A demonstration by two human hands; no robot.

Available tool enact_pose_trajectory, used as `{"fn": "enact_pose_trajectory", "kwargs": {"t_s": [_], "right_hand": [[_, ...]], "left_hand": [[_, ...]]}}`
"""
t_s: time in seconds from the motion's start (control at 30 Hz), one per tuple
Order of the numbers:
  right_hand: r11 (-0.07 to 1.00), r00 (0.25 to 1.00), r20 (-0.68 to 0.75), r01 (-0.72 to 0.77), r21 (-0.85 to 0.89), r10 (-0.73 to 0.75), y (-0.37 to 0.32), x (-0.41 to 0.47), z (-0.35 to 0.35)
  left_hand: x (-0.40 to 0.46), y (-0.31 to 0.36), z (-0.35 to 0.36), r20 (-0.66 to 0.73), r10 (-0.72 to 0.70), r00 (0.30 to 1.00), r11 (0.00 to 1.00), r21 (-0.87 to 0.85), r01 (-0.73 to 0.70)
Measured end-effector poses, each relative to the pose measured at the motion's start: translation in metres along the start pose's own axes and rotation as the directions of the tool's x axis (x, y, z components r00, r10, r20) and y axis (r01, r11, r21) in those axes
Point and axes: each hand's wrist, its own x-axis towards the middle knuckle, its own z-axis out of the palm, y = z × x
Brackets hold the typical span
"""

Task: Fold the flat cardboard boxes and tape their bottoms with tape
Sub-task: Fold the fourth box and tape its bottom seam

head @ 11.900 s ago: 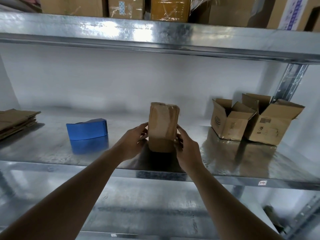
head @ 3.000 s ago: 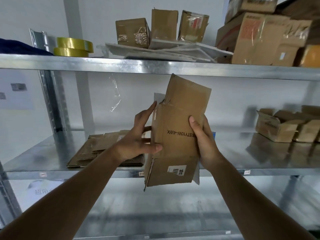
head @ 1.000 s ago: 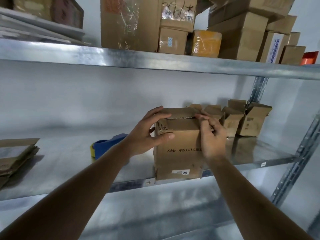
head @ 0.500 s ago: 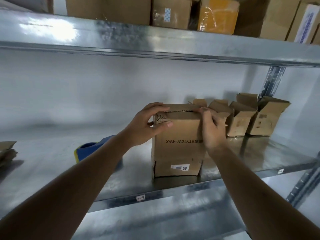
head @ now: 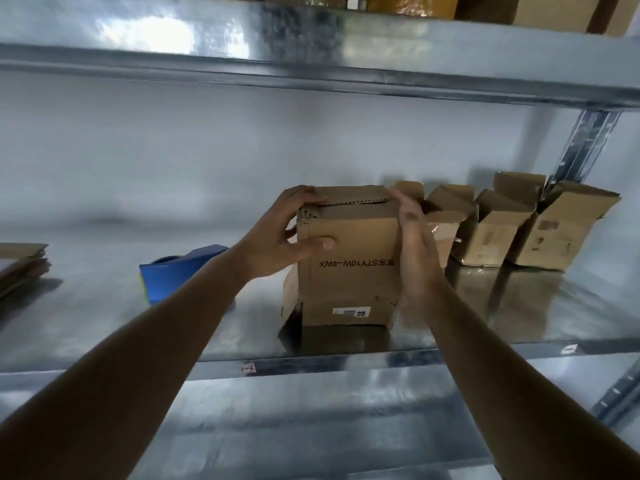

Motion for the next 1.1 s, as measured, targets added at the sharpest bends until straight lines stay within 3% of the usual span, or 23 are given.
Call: {"fn": "enact_pose_trajectory", "kwargs": {"t_s": [0.37,0.53,0.67,0.77,0.93,1.1], "right_hand": [[0.898,0.921,0.018,-0.374,-0.233,0.388,0.026,-0.035,-0.013],[0.931,0.932,-0.023,-0.362,-0.04,0.361,0.033,-0.045,-0.006],[0.964,0.957,-0.141,-0.262,-0.049,0.253,0.039,-0.05,-0.009],[0.975,0.965,-0.146,-0.221,0.003,0.219,0.039,-0.048,-0.013],[0.922,0.973,-0.112,-0.227,-0.315,0.201,0.043,-0.043,-0.017],[0.892,0.976,-0.096,-0.219,-0.396,0.197,0.029,-0.036,-0.021]], "left_hand": [[0.009,0.004,-0.002,-0.078,0.006,0.997,0.99,0.141,0.005],[0.014,0.007,-0.004,-0.042,-0.025,0.999,0.986,0.162,0.031],[0.017,0.006,-0.007,-0.039,-0.038,0.999,0.98,0.196,0.045],[0.019,0.005,-0.006,-0.013,-0.053,0.998,0.972,0.229,0.055],[0.013,-0.009,-0.001,0.042,-0.121,0.992,0.953,0.284,0.104],[0.016,-0.006,0.003,0.005,-0.113,0.994,0.946,0.308,0.106]]}}
